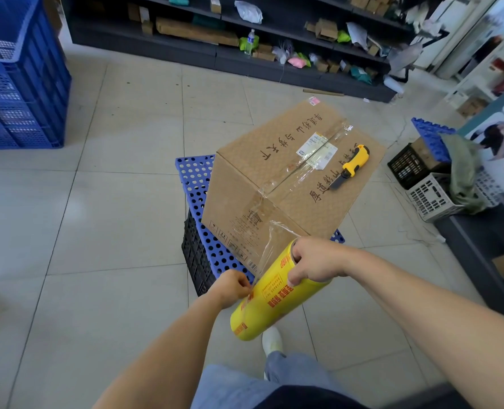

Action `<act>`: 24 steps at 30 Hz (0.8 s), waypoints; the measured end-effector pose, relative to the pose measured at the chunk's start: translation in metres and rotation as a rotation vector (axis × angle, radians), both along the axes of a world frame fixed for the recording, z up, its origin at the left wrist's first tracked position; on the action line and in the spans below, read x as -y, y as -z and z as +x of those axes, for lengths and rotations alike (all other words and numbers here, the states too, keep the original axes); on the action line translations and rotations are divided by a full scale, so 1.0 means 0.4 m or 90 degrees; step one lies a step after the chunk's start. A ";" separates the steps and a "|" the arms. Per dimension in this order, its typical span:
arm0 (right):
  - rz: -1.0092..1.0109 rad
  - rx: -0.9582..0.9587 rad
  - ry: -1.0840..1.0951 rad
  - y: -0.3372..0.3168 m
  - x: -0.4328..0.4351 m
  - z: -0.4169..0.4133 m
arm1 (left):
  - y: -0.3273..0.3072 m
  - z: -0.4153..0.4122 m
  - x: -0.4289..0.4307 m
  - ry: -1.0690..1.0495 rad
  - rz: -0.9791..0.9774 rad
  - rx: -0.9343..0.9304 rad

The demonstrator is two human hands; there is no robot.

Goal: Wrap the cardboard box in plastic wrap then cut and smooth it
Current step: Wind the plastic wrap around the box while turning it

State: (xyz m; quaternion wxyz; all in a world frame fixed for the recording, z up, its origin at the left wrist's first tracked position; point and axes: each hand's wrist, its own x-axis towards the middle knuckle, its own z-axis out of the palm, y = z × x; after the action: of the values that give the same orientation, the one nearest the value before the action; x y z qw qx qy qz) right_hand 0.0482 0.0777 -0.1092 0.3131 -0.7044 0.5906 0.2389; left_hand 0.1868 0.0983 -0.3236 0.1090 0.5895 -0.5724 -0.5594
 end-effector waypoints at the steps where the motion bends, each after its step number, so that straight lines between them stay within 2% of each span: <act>1: 0.000 -0.001 0.001 -0.001 0.001 0.001 | 0.001 -0.002 -0.002 0.006 -0.005 0.007; 9: 0.005 -0.001 0.024 -0.018 0.002 -0.005 | 0.024 0.009 0.000 -0.115 -0.025 0.041; 14: -0.021 0.030 0.037 -0.020 -0.001 -0.002 | 0.030 0.033 -0.006 -0.224 0.024 -0.089; 20: -0.030 0.026 0.029 -0.022 0.003 0.000 | 0.063 0.047 -0.083 -0.101 0.087 -0.061; 24: -0.031 0.033 0.035 -0.018 0.006 0.002 | 0.080 0.033 -0.111 -0.080 0.105 -0.033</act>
State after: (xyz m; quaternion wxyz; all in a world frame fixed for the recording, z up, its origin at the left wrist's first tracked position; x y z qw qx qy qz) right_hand 0.0489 0.0753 -0.1021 0.3179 -0.7012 0.6069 0.1973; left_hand 0.2000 0.1426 -0.3557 0.1101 0.6168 -0.4833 -0.6115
